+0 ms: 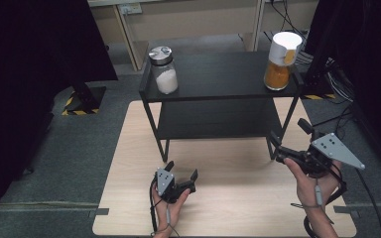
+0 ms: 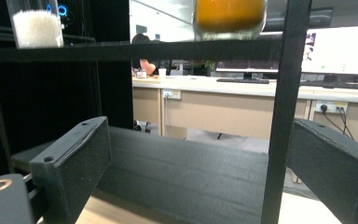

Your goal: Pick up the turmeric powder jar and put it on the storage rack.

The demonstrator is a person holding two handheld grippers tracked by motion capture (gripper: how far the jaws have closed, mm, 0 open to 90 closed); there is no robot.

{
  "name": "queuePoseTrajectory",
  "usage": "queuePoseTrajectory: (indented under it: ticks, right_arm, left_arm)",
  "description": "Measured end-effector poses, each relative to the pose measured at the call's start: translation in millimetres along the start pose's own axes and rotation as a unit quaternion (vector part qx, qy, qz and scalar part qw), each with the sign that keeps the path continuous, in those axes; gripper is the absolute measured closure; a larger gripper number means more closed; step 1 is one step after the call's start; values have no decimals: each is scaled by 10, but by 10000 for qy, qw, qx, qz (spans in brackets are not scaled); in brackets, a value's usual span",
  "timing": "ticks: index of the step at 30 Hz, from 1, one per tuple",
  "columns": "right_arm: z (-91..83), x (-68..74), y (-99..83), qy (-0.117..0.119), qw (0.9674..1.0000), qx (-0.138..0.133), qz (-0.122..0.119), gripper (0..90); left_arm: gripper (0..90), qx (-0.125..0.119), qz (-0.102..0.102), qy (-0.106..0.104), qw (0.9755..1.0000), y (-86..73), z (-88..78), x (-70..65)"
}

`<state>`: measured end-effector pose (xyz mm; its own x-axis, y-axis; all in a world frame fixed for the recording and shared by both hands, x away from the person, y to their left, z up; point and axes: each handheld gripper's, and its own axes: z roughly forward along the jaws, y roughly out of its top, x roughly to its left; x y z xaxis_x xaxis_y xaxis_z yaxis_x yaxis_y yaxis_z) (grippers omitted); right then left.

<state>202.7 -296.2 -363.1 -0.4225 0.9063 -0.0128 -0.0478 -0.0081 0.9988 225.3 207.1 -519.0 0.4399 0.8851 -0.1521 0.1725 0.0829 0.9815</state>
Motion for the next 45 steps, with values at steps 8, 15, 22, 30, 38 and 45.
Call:
queuePoseTrajectory:
  ticks: [8, 15, 22, 30, 38, 45]
  right_arm:
    - [-62, -4, -185, 53, 9998, 200, 37, 68]
    - [-152, -12, -330, 73, 9994, 339, 64, 68]
    - [-186, -17, -473, 78, 9985, 533, 81, 68]
    - [-190, 3, -611, 69, 9975, 695, 100, 70]
    - [-203, -7, -737, 45, 9962, 854, 183, 72]
    - [-218, 10, -847, 54, 9945, 1029, 161, 72]
  left_arm:
    - [23, 3, 8, -3, 10000, 1, -1, 1]
    - [23, 5, 10, -3, 10000, 1, -1, 1]
    - [23, -1, 6, -4, 10000, -1, -2, 2]
    - [23, -6, 12, -7, 10000, -3, -4, 3]
    - [23, -9, 13, -8, 10000, -4, -5, 3]
    - [23, -9, 13, -10, 10000, -4, -5, 3]
